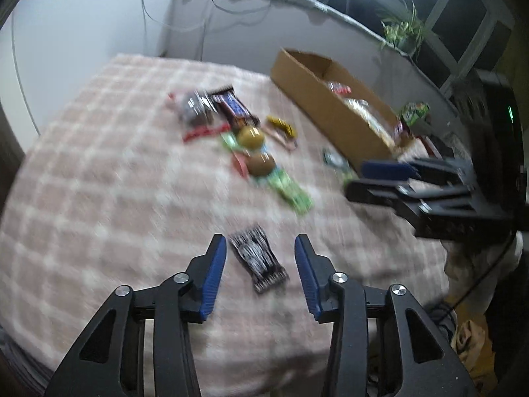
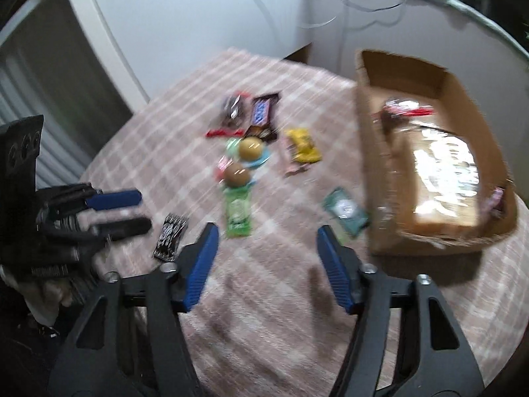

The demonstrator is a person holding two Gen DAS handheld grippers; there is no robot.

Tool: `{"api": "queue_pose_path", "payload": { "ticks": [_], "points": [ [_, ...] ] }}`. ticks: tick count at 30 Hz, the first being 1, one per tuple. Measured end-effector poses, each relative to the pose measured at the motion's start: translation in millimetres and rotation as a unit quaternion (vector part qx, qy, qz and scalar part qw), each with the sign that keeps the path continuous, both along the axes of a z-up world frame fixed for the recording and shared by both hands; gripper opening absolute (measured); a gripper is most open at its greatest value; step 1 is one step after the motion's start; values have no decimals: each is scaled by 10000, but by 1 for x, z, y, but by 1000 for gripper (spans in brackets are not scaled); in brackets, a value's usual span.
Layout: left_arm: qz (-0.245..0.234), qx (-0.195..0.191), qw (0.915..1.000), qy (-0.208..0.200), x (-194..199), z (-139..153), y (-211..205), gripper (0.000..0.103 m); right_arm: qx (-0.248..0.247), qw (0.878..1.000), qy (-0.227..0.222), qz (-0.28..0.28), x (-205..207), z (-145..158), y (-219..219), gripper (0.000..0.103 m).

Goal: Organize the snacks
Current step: 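Move the left gripper to the black-wrapped candy and the right gripper to the green packet, then grasp the black candy with the left gripper while the right gripper grasps the green packet, then carry both candies over the box and open both grippers to release them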

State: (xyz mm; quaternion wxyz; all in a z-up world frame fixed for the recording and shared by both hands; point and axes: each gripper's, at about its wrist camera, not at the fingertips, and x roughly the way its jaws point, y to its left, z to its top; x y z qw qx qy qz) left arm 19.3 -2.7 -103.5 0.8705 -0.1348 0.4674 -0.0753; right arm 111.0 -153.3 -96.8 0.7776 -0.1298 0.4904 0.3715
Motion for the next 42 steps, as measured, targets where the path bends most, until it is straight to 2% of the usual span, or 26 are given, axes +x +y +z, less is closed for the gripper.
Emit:
{"api": "queue_pose_path", "payload": {
  "ticks": [2,6,10,20,22,24,26,32,42],
  "points": [
    [-22,-10,10000,83,-1,-4,-5,35,-131,9998,91,151,1,-6,10,50],
    [-45,31,9998,176,-2,-8,-11,35,-349,9985,253,334,7,-16,27,49],
    [-73,166,9997,180,0,-11,-15,35,-538,9970,384,406,14,-25,40,41],
    [-103,613,9979,201,4,-21,-19,31,-916,9942,303,483,16,-39,62,40],
    [-150,754,9969,165,5,-21,-20,28,-964,9937,297,478,17,-41,65,34],
    [-191,872,9959,121,5,-21,-21,23,-973,9938,257,473,18,-42,66,31],
    [-183,877,9959,94,4,-22,-18,17,-958,9940,255,465,18,-41,66,23],
    [-119,715,9973,72,4,-20,-11,16,-855,9953,247,383,16,-39,58,22],
    [-53,519,9986,-92,17,-9,0,15,-347,9993,93,-82,24,-5,14,22]
  ]
}}
